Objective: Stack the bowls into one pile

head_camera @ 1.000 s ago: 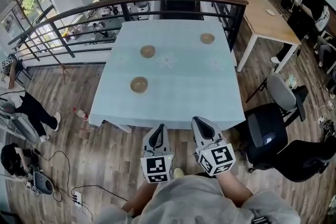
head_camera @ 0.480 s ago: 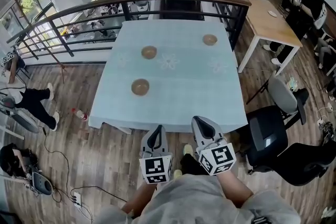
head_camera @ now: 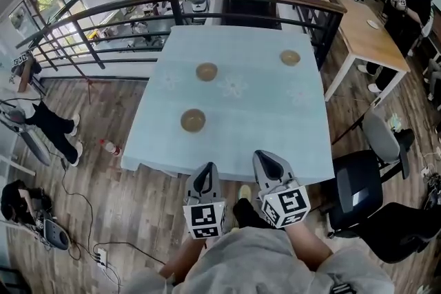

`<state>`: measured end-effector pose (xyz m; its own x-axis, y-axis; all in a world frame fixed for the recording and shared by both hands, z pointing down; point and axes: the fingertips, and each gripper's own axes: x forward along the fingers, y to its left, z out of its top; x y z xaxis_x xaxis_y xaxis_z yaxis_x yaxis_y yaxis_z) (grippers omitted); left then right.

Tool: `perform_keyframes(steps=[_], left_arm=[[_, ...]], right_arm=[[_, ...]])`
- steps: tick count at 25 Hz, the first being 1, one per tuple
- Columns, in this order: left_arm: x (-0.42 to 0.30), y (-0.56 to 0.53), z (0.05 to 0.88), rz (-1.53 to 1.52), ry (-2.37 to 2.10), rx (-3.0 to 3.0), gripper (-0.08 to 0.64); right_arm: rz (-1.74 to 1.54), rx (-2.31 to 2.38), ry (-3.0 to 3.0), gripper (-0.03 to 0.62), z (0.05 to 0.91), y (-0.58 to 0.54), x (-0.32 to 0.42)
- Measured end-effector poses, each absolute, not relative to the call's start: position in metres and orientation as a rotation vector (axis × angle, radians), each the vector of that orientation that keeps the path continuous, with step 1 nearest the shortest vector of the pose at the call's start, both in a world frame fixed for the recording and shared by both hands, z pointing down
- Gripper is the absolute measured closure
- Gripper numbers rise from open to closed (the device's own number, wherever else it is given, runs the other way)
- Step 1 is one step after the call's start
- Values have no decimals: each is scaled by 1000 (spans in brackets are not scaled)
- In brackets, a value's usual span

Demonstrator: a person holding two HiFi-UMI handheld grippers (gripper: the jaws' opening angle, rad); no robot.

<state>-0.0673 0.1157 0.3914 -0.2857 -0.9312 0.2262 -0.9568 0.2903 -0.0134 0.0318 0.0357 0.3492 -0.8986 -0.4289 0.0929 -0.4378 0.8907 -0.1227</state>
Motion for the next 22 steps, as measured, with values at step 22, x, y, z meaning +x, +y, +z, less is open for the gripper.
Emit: perform_keyframes(steps=[22], left_arm=[[-174,49,408,246,-2434,1555,543]], right_arm=[[286,515,-2964,565,370,-46,-66]])
